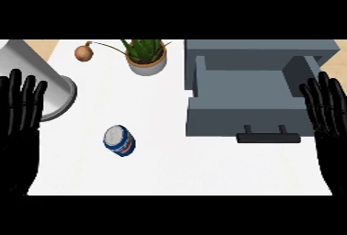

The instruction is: Pick up the can, place it into the drawer and close the drawer

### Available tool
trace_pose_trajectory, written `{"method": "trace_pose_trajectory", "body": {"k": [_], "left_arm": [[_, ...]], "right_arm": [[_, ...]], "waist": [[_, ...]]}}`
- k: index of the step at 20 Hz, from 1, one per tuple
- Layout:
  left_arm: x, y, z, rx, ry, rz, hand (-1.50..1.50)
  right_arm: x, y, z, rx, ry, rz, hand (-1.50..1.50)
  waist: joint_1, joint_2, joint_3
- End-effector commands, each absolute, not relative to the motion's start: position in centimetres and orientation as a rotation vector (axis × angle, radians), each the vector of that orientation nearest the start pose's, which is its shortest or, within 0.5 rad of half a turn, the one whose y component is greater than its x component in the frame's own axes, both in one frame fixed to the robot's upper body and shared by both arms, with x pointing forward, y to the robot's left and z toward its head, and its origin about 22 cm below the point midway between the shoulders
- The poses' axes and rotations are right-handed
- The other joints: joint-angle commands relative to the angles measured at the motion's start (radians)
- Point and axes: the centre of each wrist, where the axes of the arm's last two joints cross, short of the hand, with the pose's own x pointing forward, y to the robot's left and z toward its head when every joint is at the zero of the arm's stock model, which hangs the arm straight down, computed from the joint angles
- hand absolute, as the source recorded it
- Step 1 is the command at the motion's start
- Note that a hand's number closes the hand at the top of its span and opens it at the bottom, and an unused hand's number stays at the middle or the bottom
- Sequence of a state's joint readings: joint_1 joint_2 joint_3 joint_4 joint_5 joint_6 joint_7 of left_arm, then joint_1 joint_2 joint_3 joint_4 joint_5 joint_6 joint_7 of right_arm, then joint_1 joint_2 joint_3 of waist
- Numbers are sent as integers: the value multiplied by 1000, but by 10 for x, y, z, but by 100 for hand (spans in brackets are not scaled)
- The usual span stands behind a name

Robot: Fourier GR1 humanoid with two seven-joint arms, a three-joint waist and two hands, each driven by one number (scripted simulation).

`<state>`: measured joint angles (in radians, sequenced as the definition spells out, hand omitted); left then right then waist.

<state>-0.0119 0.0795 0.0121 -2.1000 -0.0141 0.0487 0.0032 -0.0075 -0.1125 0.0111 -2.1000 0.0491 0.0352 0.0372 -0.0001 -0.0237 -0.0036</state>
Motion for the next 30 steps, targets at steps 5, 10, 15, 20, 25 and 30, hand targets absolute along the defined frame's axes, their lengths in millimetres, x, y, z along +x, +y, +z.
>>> {"method": "trace_pose_trajectory", "body": {"k": [5,10,15,20,25,30], "left_arm": [[207,204,128,-446,-2122,-347,-150],[194,223,111,-269,-1728,-416,-150],[191,229,121,-307,-1714,-467,-150],[178,231,122,-299,-1698,-423,-150],[179,241,126,-271,-1683,-377,-150],[212,238,117,-249,-1665,-342,-150]], "right_arm": [[216,-244,122,-77,-2128,103,-150],[199,-259,107,-148,-1790,25,-150],[186,-262,86,-155,-1785,8,-150],[184,-249,96,-145,-1776,-7,-150],[160,-271,89,-172,-1776,11,-150],[177,-285,96,-157,-1786,-2,-150]], "waist": [[-8,27,5],[-3,21,5],[-2,23,4],[1,23,4],[-1,22,4],[-2,24,4]]}}
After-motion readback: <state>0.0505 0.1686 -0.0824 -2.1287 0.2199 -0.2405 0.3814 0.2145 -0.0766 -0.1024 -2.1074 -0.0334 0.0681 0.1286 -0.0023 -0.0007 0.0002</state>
